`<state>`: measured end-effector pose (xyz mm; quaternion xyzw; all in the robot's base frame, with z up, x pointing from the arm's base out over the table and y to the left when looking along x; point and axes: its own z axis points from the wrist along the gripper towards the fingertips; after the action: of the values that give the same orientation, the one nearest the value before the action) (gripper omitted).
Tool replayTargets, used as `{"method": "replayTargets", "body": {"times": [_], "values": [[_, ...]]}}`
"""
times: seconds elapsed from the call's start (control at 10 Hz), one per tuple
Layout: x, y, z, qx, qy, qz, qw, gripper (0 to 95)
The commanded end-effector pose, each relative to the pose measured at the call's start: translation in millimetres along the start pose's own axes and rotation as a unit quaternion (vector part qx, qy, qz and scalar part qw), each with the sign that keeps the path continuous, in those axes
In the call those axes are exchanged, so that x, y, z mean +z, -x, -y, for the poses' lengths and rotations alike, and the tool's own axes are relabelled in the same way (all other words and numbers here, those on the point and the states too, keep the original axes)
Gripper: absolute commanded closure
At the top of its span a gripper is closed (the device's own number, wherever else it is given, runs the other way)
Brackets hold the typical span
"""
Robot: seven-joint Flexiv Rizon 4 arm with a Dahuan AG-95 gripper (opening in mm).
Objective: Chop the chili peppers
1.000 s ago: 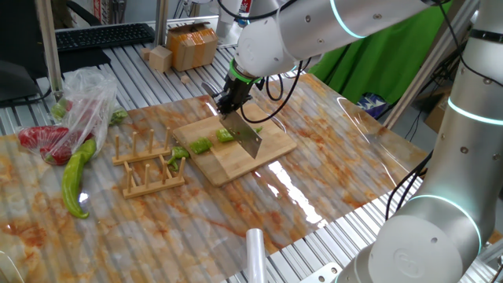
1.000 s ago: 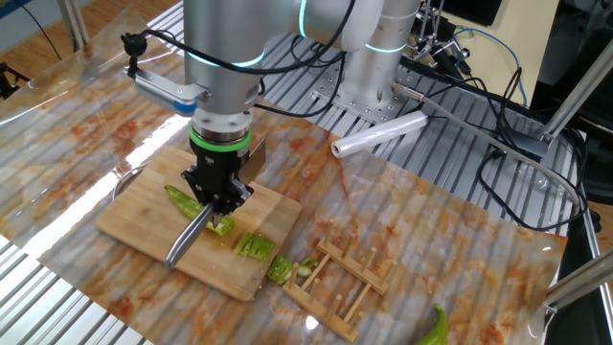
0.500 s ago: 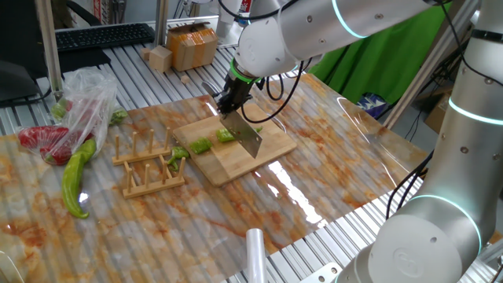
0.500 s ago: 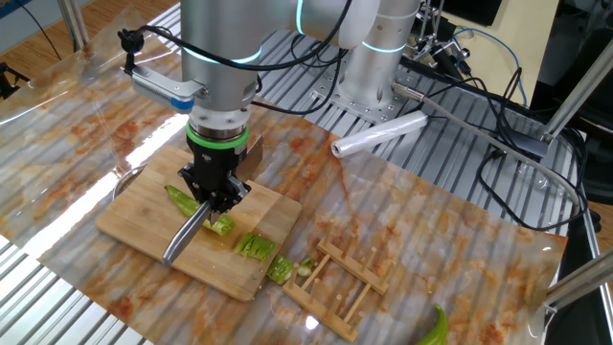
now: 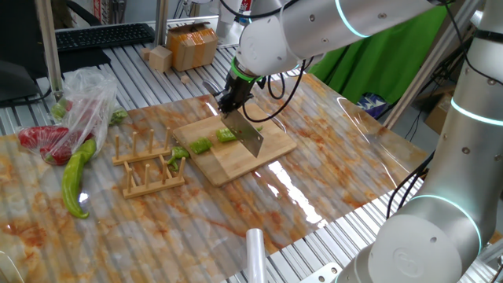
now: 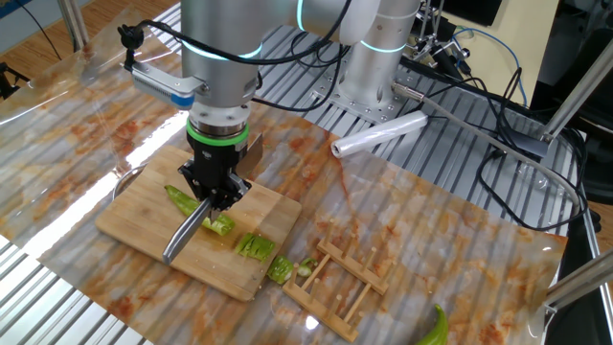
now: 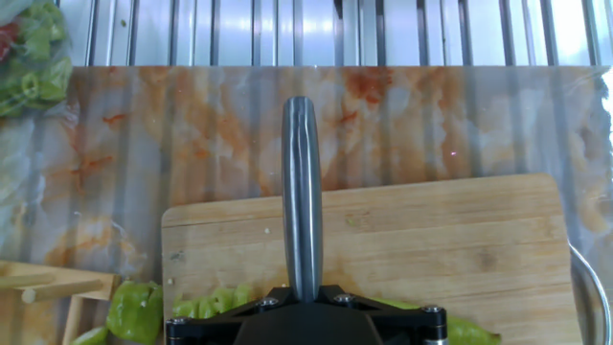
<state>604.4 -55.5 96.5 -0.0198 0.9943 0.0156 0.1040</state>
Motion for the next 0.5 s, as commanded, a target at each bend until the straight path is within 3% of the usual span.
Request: {"method": "replayTargets", "body": {"times": [0.1, 0.3, 0.4, 0.5], "values": [[7.6, 1.2, 3.6, -0.005, 0.004, 0.003, 1.0000, 95.0], [23.4, 2.8, 4.4, -0.002, 0.012, 0.008, 0.9999, 95.0], [37.7, 3.8, 1.6, 0.002, 0.018, 0.012, 0.9998, 95.0], [55.6, 4.4, -1.6, 0.004, 0.023, 0.027, 0.9994, 95.0]]}}
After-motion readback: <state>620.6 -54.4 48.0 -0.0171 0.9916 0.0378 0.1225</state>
